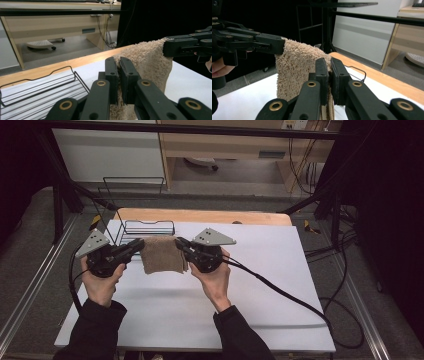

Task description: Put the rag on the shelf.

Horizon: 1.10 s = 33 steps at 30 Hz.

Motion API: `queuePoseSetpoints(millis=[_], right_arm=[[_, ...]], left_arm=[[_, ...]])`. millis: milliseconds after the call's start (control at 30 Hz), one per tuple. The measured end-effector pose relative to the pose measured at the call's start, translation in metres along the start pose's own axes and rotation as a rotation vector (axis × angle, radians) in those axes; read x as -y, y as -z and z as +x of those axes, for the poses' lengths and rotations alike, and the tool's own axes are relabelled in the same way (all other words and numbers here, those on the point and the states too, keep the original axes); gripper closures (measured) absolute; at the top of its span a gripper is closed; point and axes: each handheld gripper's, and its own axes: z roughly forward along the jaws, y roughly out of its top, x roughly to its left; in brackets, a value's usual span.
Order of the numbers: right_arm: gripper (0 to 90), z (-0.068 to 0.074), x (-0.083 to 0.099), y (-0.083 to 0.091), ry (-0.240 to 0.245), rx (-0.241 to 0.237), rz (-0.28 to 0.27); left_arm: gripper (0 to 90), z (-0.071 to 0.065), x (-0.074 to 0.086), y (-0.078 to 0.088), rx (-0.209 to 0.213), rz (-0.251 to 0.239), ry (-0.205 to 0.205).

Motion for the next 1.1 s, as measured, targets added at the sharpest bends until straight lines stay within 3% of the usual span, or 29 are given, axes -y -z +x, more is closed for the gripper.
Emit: queuePoseSetpoints(millis=[567, 1100], right_arm=[[85.3, 0.012, -0.029, -0.020, 0.028, 0.001, -0.057], [85.3, 0.013, -0.050, -0.038, 0.040, 0.011, -0.096]], left_arm=[[84.9, 0.021, -0.020, 0.013, -0.044, -0.078, 0.013], [85.1, 0.037, -0.039, 0.016, -0.076, -0.125, 0.015]])
